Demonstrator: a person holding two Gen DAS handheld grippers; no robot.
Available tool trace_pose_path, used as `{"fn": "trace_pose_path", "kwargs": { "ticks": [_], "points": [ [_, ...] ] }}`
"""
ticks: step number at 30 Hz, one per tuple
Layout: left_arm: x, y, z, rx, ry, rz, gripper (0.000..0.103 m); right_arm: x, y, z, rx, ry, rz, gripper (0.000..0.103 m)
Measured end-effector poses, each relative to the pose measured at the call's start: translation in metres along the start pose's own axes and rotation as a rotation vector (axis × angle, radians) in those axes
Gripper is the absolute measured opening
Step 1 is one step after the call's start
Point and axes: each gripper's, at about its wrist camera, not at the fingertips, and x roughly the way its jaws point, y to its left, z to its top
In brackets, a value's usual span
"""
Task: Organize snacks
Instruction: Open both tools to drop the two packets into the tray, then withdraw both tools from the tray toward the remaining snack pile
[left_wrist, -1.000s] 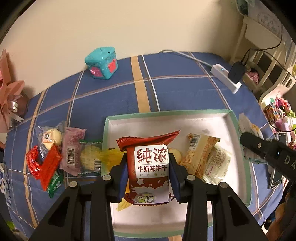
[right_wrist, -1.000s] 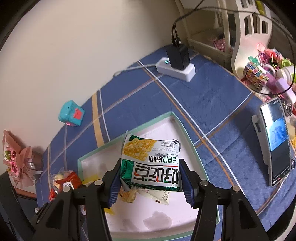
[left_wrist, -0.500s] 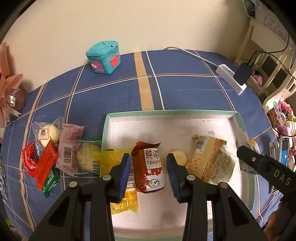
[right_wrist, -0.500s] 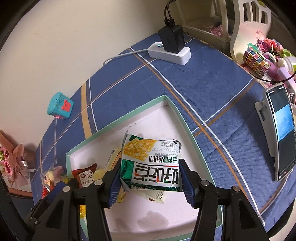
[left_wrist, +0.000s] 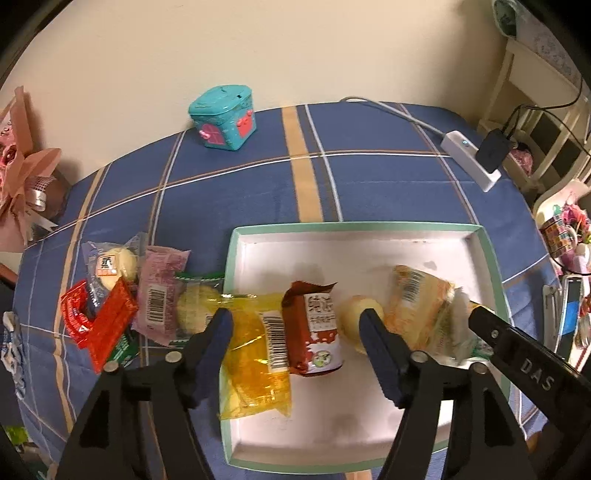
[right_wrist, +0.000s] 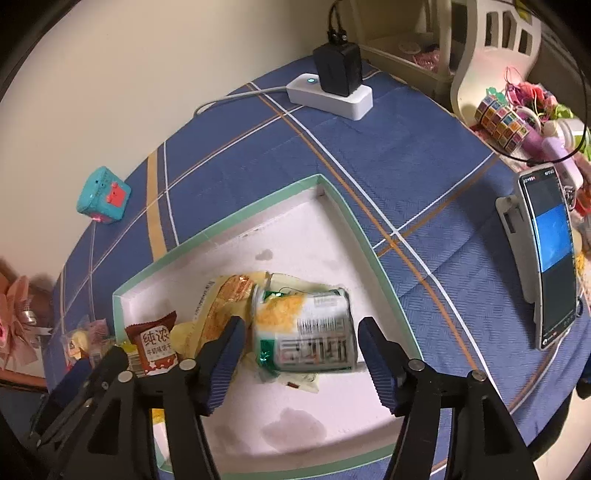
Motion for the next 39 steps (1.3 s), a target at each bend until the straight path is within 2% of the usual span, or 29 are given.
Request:
{"fn": "trace_pose_path", "kwargs": {
  "ticks": [3, 7, 10, 25, 26, 28, 29, 30, 33, 39],
  "points": [
    [-0.001, 0.003, 0.0, -0.007, 0.001, 0.012, 0.075, -0.005, 0.006, -0.003, -0.015, -0.011, -0.02, 0.077],
    [-0.006, 0.01, 0.0, -0.027, -0.011, 0.023, 0.084, -0.014, 0.013, -0.006, -0.044, -0.039, -0.041, 0.088],
    [-0.007, 0.018, 0.0, -0.049, -0.014, 0.034, 0.084, -0.014, 0.019, -0.009, -0.066, -0.042, -0.05, 0.093],
    [-0.001, 0.05, -0.008, -0.132, 0.01, 0.059, 0.085, -0.006, 0.044, -0.022, -0.139, -0.011, -0.068, 0.094],
    [-0.001, 0.053, -0.008, -0.142, 0.008, 0.058, 0.086, -0.006, 0.046, -0.023, -0.144, -0.01, -0.064, 0.094],
    [0.0, 0.059, -0.008, -0.171, -0.001, 0.059, 0.099, -0.005, 0.05, -0.024, -0.157, -0.008, -0.056, 0.098],
    [0.001, 0.063, -0.008, -0.187, -0.006, 0.07, 0.101, -0.004, 0.052, -0.025, -0.158, -0.011, -0.064, 0.103],
    [0.001, 0.067, -0.008, -0.199, -0.008, 0.075, 0.102, -0.004, 0.053, -0.025, -0.161, -0.014, -0.072, 0.103],
    [0.004, 0.079, -0.009, -0.233, 0.0, 0.055, 0.102, 0.0, 0.056, -0.026, -0.169, -0.004, -0.073, 0.103],
    [0.006, 0.092, -0.013, -0.243, 0.027, 0.062, 0.102, 0.0, 0.064, -0.03, -0.191, -0.005, -0.088, 0.103]
  ]
}}
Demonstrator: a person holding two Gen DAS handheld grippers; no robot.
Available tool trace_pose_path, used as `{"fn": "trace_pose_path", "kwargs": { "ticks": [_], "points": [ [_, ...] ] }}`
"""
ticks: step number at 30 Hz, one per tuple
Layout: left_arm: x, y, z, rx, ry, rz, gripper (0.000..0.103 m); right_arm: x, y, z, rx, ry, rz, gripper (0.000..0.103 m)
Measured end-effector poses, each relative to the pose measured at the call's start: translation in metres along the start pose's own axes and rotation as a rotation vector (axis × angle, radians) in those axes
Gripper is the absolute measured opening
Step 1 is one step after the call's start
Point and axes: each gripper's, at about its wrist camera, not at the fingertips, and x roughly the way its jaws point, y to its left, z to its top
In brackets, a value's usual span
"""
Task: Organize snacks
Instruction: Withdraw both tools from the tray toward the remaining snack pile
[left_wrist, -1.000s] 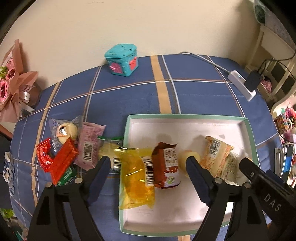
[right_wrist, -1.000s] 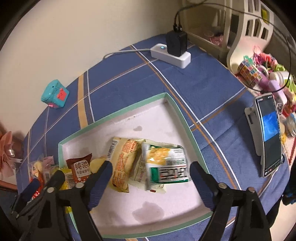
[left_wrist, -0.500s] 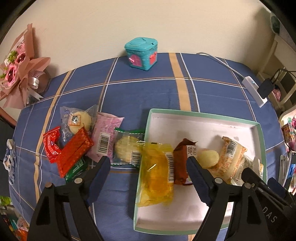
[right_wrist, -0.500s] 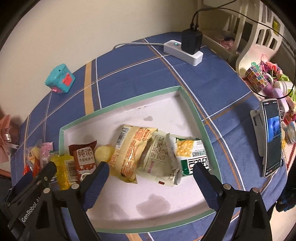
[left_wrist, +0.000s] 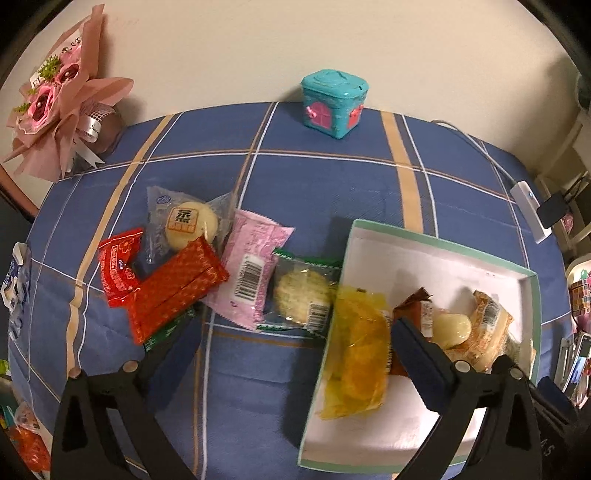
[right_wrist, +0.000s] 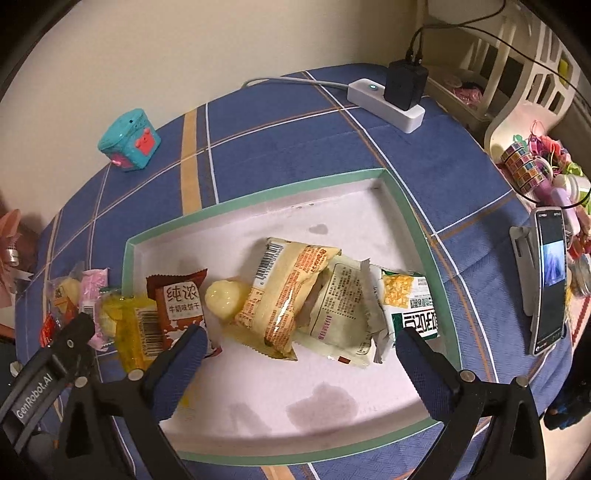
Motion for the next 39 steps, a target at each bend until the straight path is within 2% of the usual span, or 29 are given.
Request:
{"fn": "trace_pose_path", "kwargs": {
  "ticks": [8, 16, 19, 24, 28, 34, 39],
  "points": [
    [-0.01, 0.027, 0.0, -0.051, -0.04, -0.009, 0.102, -0.014, 0.016, -0.003, -0.034, -0.012, 0.002, 0.103],
    [-0.026, 0.059, 0.003, -0.126, -0.084, 0.026, 0.102, -0.033, 0.039, -0.007, -0.076, -0.065, 0.025, 0.103],
    [-0.028, 0.072, 0.005, -0.155, -0.081, 0.01, 0.102, -0.033, 0.051, -0.009, -0.099, -0.071, 0.022, 0.103],
    [-0.02, 0.1, 0.002, -0.195, -0.012, 0.095, 0.102, -0.024, 0.072, -0.016, -0.131, -0.039, 0.017, 0.103],
    [-0.015, 0.128, -0.002, -0.244, 0.012, 0.131, 0.102, -0.021, 0.089, -0.019, -0.158, -0.03, 0.015, 0.103],
    [-0.011, 0.162, -0.003, -0.259, 0.011, 0.189, 0.102, -0.018, 0.123, -0.025, -0.212, -0.025, 0.038, 0.103],
    [-0.012, 0.193, -0.007, -0.318, 0.016, 0.185, 0.102, -0.016, 0.153, -0.032, -0.263, -0.02, 0.058, 0.103]
  ]
}}
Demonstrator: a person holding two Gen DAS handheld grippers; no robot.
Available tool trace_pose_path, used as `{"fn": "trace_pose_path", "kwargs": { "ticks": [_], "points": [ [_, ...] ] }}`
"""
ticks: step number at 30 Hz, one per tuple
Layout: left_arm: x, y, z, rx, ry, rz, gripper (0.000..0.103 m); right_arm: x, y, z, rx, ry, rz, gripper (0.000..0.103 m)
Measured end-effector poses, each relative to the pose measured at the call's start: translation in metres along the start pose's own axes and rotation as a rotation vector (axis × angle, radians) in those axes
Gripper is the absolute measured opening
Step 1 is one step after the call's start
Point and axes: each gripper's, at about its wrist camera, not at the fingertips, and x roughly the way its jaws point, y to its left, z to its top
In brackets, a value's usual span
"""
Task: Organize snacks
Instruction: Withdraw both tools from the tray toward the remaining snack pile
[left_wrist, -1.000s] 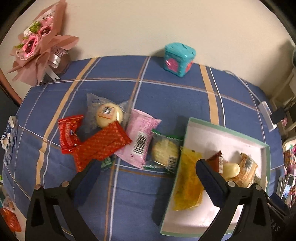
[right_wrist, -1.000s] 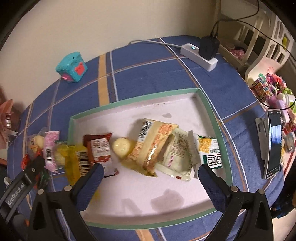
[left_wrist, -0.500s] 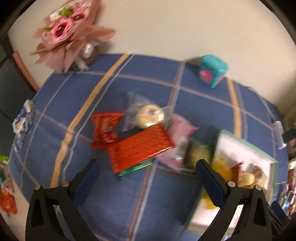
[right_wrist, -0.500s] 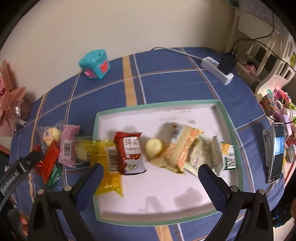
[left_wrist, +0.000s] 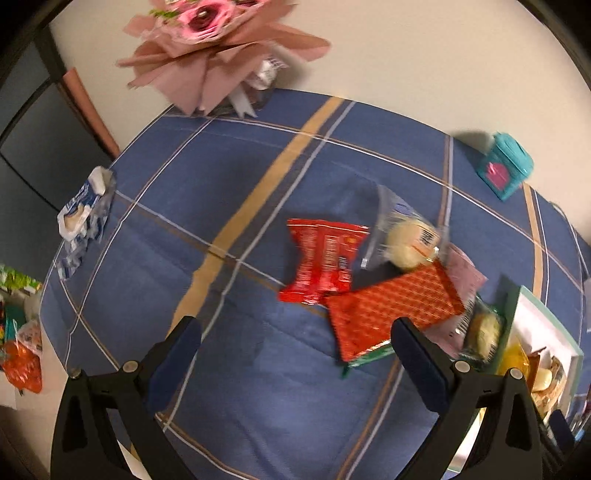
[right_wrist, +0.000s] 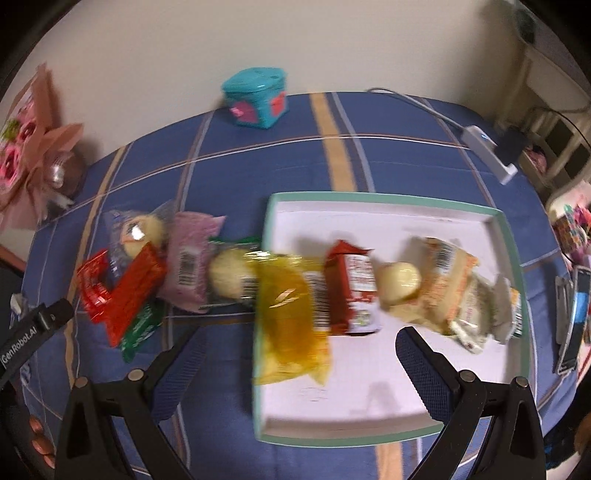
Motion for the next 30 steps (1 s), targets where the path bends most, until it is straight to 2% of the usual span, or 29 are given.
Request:
{"fn": "trace_pose_path", "kwargs": {
  "ticks": [10, 25, 30],
  "points": [
    [0.007, 0.031, 0.008, -0.054, 0.019, -0.002, 0.102, 0.01, 0.044, -0.003, -0.048, 0.014, 0.049, 0.103],
    [0.048, 0.019, 0.018, -0.008, 0.113, -0.029, 0.102, 0.036, 0.08, -0.006, -0.076, 0.037, 0.092, 0.103],
    [0.053, 0.023, 0.029, -0.007, 0.096, -0.045, 0.102, 0.044, 0.088, -0.006, -0.073, 0.043, 0.092, 0.103]
  ]
}}
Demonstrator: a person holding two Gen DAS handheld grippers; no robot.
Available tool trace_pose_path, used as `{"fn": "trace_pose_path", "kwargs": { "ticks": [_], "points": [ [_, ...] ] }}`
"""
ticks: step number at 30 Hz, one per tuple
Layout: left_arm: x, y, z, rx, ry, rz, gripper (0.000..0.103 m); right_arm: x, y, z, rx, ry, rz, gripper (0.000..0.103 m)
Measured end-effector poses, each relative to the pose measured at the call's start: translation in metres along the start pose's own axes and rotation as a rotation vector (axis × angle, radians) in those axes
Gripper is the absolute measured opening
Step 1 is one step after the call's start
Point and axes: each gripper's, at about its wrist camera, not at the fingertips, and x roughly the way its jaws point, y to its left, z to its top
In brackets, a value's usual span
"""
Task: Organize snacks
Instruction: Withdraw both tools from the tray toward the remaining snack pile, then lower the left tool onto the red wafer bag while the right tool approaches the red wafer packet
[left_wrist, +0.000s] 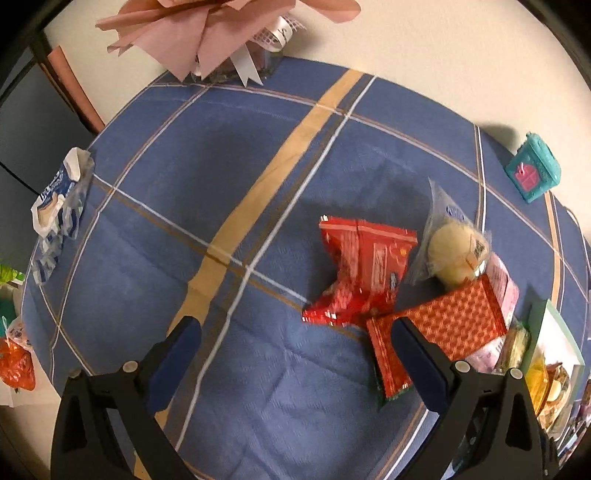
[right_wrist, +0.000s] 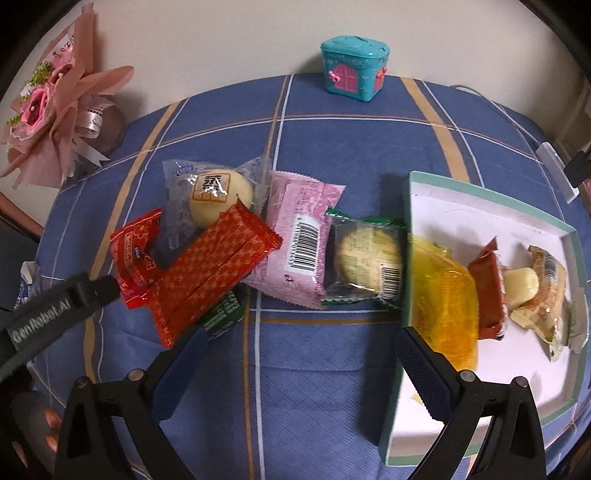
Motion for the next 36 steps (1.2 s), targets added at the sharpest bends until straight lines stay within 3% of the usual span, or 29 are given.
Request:
{"fn": "trace_pose_path", "kwargs": {
  "ticks": [12, 21, 36],
  "points": [
    [0.011, 0.009, 0.016, -0.032, -0.026, -0.05, 0.102, 0.009, 0.028, 0.015, 0.04, -0.071, 0.023, 0.103],
    [0.022, 0.01, 0.02, -0.071, -0.032, -0.087, 0.102, 0.034, 0.042, 0.026, 0.058, -0.085, -0.014, 0.103],
    [0.028, 0.021, 0.021, -0.106, -0.021, -0.087, 0.102, 0.048, 0.079, 0.032, -0.041, -0.186, -0.175, 0.103]
  ]
}}
